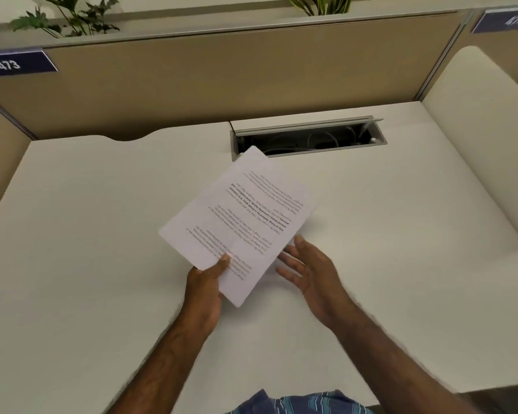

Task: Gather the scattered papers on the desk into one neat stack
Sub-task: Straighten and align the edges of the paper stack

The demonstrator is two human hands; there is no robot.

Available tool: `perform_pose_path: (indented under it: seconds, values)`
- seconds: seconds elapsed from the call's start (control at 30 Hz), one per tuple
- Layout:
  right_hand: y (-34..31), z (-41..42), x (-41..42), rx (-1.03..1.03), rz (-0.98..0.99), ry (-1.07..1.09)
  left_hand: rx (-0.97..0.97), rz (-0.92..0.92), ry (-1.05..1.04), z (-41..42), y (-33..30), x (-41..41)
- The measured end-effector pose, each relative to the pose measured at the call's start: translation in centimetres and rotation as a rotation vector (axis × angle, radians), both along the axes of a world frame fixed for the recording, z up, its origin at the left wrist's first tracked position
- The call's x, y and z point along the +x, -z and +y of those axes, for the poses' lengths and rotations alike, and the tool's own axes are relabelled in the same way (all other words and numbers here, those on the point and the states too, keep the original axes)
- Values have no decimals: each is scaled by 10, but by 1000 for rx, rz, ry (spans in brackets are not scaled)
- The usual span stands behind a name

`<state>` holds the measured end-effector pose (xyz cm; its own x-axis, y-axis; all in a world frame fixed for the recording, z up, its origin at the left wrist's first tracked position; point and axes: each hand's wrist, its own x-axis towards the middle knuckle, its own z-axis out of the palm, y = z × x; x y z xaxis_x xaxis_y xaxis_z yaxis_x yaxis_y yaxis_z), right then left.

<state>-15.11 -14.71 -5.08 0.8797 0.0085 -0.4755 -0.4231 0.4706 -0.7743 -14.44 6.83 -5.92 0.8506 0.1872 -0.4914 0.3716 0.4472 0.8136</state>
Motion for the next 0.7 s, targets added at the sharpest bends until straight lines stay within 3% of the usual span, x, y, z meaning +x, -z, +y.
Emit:
perform_pose_path:
  seconds: [0.13, 0.27, 0.47, 0.57, 0.7]
  values:
    - [-13, 28, 6, -6, -55, 54, -67, -1, -1, -30, -3, -13]
    - [-13, 31, 16, -217, -41, 141, -182, -20, 0, -45, -7, -18]
    - [-14, -1, 19, -330, -166, 100, -332, -51, 91, -5, -14, -5]
    - [-16, -21, 18, -369, -243, 60, -252, -45, 185, 27, -14, 6]
    - [-24, -30, 13, -428, -329, -20, 49, -154, 458, 41, -23, 25]
